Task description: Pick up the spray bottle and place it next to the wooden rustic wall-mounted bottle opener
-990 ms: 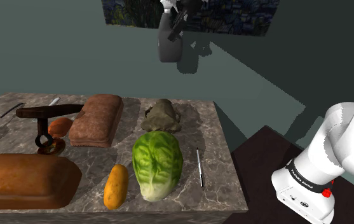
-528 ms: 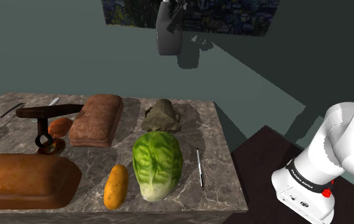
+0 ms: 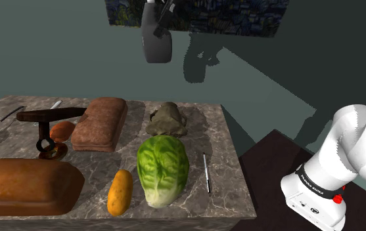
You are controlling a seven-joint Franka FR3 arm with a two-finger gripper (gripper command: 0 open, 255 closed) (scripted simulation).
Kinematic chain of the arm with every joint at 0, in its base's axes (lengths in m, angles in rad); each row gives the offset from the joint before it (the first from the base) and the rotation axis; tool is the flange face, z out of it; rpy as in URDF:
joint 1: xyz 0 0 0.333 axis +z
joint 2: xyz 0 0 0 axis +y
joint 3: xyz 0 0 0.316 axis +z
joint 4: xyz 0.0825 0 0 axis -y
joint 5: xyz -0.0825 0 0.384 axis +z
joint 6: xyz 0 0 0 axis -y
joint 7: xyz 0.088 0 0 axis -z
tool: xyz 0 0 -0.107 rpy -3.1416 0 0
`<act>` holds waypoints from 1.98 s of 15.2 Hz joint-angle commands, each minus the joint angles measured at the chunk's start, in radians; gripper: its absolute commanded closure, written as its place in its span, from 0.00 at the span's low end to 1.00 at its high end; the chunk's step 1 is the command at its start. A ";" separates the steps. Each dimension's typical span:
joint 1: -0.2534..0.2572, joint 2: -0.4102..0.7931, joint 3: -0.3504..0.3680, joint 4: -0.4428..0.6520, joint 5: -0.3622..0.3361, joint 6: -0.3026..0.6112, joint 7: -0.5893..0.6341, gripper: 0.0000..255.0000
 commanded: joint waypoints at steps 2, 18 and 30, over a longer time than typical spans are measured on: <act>0.038 0.008 0.029 0.006 -0.030 0.026 0.074 1.00; 0.242 0.225 0.138 0.281 -0.200 0.050 0.458 1.00; 0.345 0.433 0.155 0.538 -0.271 0.017 0.616 1.00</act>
